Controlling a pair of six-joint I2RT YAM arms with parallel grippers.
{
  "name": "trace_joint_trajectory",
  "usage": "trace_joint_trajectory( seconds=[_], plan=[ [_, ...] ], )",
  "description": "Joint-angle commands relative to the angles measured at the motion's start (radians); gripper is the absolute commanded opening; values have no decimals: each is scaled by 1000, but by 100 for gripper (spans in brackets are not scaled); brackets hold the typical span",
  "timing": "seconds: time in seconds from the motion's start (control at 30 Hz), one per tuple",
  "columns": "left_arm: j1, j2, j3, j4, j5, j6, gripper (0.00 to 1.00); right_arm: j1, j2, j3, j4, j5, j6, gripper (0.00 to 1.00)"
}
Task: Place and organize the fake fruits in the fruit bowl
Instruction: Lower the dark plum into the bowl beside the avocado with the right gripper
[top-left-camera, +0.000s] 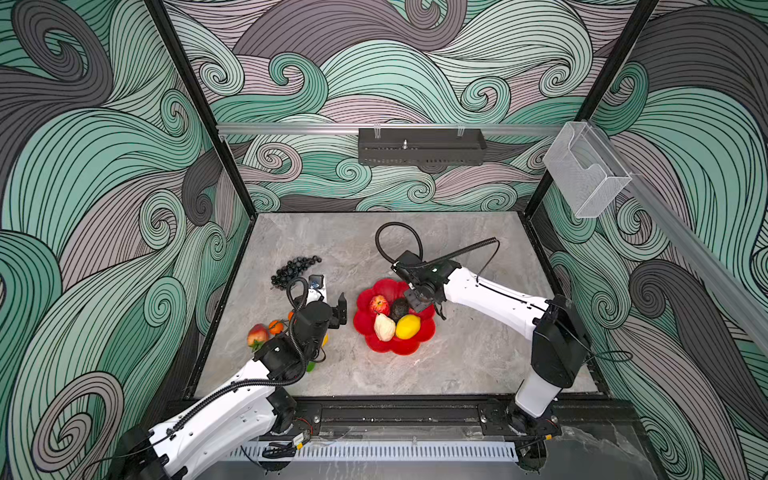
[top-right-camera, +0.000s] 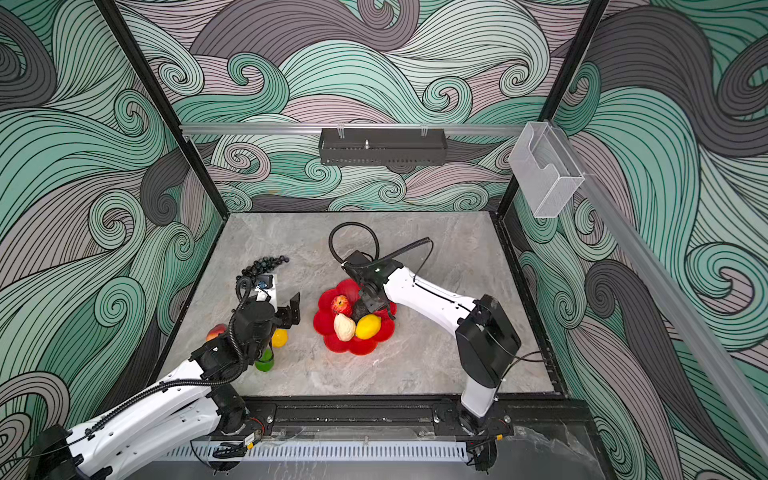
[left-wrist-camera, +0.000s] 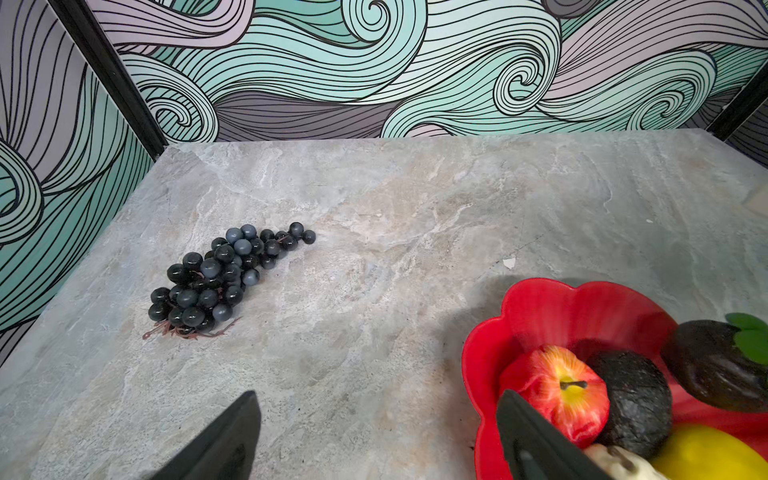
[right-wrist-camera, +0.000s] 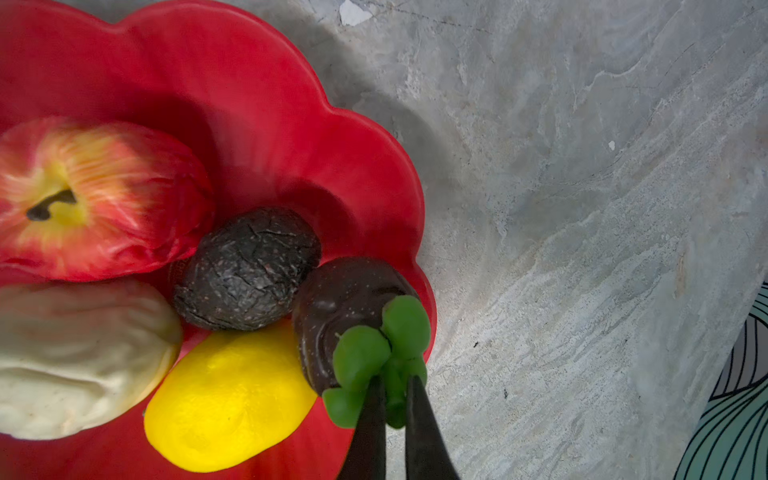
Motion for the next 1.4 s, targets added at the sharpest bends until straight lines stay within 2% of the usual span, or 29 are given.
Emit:
trace_joint_trajectory(
  seconds=[0.0, 0.27, 0.67, 0.83, 1.17, 1.37],
  plan=[
    [6, -9, 5, 10, -18, 9, 91, -2, 21, 19, -32, 20, -2, 0],
    [6, -7, 5, 11, -23, 9, 90, 8, 66, 36, -36, -6, -5, 1],
    [6, -3, 5, 14, -23, 11, 91, 22, 102, 54, -35, -28, 0, 8],
    [6, -4, 3, 13, -24, 11, 91, 24, 89, 52, -35, -20, -1, 22],
    [6, 9, 5, 17, -26, 12, 91, 27, 41, 46, -40, -18, 1, 36],
    [6, 37, 11, 23, -26, 13, 91, 26, -46, 33, -51, -33, 3, 47]
  ],
)
